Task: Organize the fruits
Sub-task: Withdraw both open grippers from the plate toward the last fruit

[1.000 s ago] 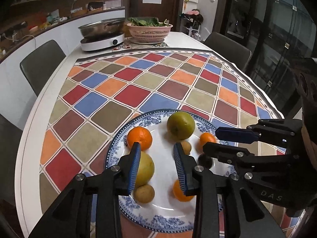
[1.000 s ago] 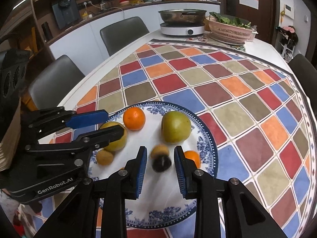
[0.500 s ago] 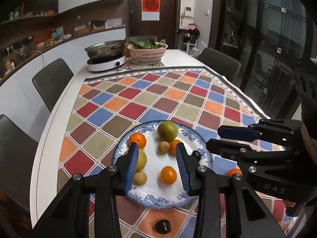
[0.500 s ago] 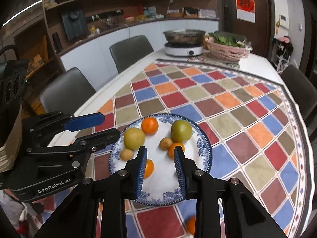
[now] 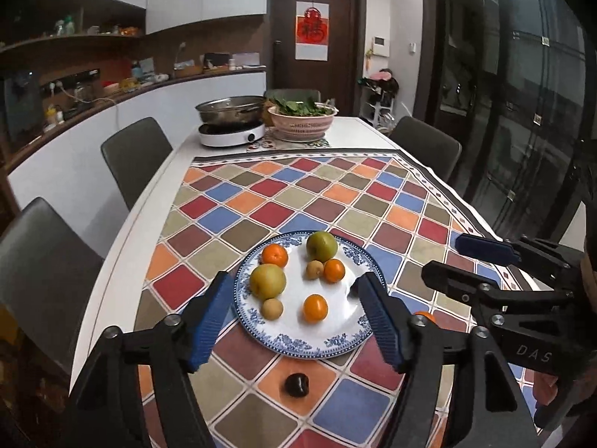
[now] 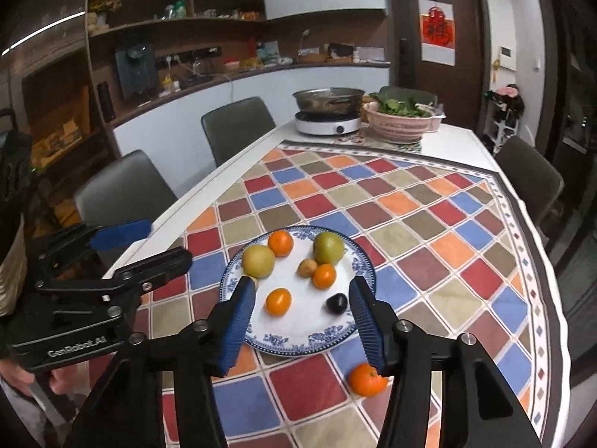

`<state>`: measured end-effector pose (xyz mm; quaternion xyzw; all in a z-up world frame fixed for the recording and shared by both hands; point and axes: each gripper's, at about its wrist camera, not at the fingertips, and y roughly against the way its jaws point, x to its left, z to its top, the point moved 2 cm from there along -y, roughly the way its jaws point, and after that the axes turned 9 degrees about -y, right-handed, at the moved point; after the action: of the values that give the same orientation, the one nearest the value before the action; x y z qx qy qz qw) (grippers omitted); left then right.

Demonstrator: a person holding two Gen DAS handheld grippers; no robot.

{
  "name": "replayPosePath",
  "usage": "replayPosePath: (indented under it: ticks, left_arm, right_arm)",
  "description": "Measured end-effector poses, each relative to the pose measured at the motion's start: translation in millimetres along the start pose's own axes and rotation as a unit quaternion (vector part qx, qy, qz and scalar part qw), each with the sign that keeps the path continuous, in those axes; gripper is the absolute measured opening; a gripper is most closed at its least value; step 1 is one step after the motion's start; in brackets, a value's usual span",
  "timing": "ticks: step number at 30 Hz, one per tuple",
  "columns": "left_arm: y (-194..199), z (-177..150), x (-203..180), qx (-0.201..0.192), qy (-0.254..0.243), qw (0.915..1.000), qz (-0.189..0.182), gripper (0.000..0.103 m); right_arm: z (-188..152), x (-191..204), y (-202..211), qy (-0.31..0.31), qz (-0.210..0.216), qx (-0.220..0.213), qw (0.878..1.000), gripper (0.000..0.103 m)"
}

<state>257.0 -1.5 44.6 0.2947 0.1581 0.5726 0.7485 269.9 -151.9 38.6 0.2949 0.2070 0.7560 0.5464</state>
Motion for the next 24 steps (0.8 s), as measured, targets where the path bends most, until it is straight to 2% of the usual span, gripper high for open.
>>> replayPosePath:
  ticks: [3,8,14,24]
  left_arm:
    - [10,-1,-1,-0.004,0.001,0.9999,0.010,0.080]
    - [24,-11,-4,-0.005,0.004,0.9997,0.023,0.088]
    - [27,-29,-5,0.007,0.022,0.9994,0.027,0.092]
    - [5,-60,-4,0.049,0.048,0.9972,0.030,0.092]
  right_arm:
    - [-2,-2,12,-0.016,-0.005,-0.008,1.000,0.063]
    - [-6,-8,28,-0.035,-0.022,-0.018,0.999,0.064]
    - [-16,-17,37,-0.050,-0.045,-0.029,0.997,0.064]
    - [-44,-29,19,-0.059,-0.080,-0.008,0.995,0.064]
